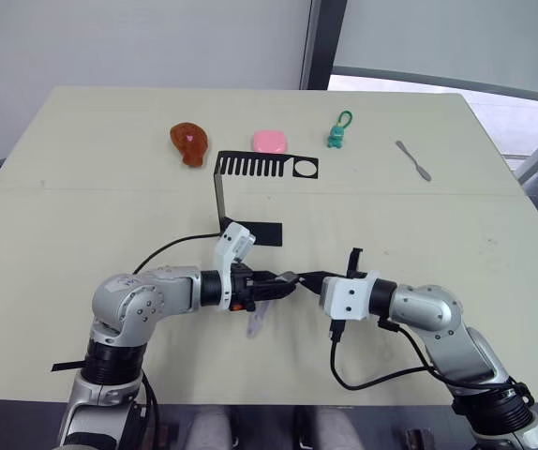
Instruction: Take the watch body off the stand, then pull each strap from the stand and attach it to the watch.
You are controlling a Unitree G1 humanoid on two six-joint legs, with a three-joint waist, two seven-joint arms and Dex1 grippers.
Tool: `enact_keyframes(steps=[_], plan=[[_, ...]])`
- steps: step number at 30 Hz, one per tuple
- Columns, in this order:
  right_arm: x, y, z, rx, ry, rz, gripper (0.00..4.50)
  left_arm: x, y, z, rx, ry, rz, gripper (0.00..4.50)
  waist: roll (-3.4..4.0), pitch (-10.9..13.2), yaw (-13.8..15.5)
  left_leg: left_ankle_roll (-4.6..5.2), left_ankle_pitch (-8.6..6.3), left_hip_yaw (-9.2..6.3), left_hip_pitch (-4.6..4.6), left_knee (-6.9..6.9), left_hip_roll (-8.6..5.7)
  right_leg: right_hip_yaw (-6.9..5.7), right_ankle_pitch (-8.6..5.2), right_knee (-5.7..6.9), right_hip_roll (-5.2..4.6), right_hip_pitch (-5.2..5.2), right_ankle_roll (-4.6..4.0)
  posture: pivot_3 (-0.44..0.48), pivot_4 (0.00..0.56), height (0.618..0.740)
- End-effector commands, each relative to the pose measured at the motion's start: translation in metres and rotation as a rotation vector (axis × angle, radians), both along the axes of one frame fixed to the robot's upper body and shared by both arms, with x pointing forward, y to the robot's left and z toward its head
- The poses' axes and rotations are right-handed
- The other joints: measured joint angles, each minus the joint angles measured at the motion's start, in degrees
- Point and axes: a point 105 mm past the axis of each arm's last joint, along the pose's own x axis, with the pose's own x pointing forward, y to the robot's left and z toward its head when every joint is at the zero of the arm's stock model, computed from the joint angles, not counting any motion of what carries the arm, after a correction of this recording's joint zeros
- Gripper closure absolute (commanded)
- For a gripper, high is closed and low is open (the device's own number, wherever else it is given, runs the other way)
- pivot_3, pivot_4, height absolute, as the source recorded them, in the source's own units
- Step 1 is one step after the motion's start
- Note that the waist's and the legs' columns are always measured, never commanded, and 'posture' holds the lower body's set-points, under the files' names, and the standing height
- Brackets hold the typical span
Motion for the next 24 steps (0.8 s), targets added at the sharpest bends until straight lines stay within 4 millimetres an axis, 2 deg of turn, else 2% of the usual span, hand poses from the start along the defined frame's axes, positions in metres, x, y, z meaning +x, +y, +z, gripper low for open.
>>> enact_keyframes(steps=[1,24], plan=[[-0.0257,0.0342,0.0326,0.081,-0.123,0.175,4.50,-0.0054,-0.0163,0.0047,-0.006,-0.024,-0.055,2.90,0.00,0.0,0.0,0.00,0.00,0.00,0.00,0.00,0.00,0.00,0.00,0.00,0.00,0.00,0.00,0.000,0.150,0.740],[-0.0231,0.0365,0.0290,0.079,-0.107,0.177,4.50,-0.0087,-0.0200,0.0064,-0.016,-0.026,-0.078,2.90,0.00,0.0,0.0,0.00,0.00,0.00,0.00,0.00,0.00,0.00,0.00,0.00,0.00,0.00,0.00,0.000,0.150,0.740]])
